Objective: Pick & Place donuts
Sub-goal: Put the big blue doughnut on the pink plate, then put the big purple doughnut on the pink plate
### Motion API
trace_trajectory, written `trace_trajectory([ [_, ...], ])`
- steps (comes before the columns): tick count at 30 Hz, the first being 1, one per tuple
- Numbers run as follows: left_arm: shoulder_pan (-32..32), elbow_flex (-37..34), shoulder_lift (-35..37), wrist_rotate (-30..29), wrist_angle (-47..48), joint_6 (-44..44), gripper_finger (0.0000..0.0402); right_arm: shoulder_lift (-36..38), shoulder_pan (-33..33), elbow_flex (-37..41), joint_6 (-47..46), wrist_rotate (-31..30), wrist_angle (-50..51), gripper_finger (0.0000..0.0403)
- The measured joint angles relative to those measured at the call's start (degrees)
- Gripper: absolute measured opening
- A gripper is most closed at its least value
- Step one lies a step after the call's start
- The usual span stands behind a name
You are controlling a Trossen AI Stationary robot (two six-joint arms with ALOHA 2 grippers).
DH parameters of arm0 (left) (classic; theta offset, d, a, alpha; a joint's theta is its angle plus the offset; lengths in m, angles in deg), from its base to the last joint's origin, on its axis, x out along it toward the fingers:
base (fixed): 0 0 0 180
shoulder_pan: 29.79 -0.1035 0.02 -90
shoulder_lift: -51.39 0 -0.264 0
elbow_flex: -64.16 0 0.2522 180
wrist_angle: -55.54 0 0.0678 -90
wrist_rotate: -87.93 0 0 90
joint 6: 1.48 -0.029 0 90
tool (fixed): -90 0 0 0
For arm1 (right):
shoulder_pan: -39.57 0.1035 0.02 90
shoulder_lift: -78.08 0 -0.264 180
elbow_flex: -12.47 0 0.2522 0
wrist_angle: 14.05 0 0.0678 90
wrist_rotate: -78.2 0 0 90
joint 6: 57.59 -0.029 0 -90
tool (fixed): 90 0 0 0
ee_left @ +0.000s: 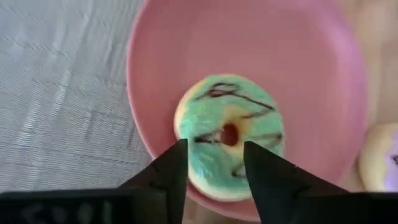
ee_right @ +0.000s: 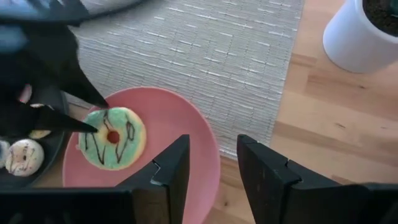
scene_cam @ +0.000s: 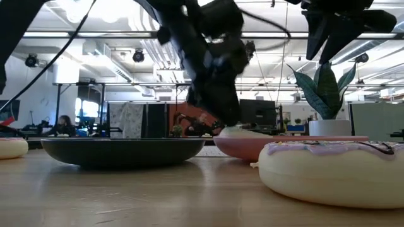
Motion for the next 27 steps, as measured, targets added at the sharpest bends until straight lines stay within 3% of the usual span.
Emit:
trace_trajectory([
  [6,0.14,-2.12,7.72,-3.29,1.8,-4.57,0.0137,-0.02,0.98,0.32,4.84,1.74,-2.54,0.0125],
  [9,0.6,-4.95,13.56,-5.04,3.05,-5.93,0.0137,-0.09,2.38,1.16,8.62,7.39,-8.31,0.0125],
  [13,1.49,-11.66,21.73,-9.63,2.41,-5.34,0.0138,-2.27,3.93,4.45,6.86,17.03,-21.09,0.0125],
  [19,2.24,-25.24,33.72,-11.6,-3.76,1.98,0.0138,-10.86,7.19,7.32,1.7,23.21,-39.84,0.0125],
  [27,2.96,-38.63,44.86,-11.61,-8.94,10.99,0.0138,-22.94,9.3,-3.02,-0.75,28.78,-40.89,0.0134],
])
